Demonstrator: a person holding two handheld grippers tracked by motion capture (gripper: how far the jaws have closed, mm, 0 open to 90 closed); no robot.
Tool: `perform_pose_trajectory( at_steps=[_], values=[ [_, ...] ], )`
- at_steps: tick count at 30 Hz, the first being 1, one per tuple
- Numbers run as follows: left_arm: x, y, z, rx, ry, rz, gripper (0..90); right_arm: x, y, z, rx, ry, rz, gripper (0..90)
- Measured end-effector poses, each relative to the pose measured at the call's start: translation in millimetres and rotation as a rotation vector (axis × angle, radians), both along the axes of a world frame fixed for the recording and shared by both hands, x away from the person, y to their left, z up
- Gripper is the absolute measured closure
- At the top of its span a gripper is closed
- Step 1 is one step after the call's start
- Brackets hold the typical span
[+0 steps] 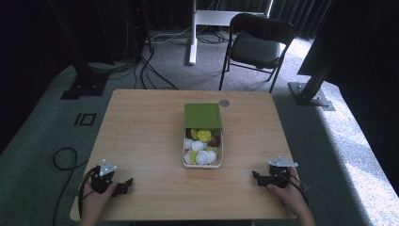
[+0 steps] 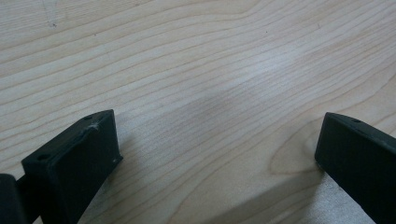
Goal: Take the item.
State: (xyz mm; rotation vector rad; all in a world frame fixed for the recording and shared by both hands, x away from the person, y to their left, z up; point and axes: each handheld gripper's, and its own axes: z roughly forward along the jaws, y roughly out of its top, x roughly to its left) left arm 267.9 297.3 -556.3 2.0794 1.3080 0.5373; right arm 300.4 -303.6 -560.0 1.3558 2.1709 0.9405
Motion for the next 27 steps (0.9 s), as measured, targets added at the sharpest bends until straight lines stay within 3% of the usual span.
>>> perform_pose_trajectory(
  at_steps=[9, 27],
  values=[
    [0.0, 0.0, 0.0, 0.0, 0.0, 0.0, 0.7, -0.8, 6.3, 8.5, 0.009, -0.017, 0.013, 14.2],
    [0.0, 0.0, 0.1, 0.001, 0.001, 0.0, 0.7, 1.2, 20.6, 46.6, 0.082, -0.108, 0.029, 13.1]
  ],
)
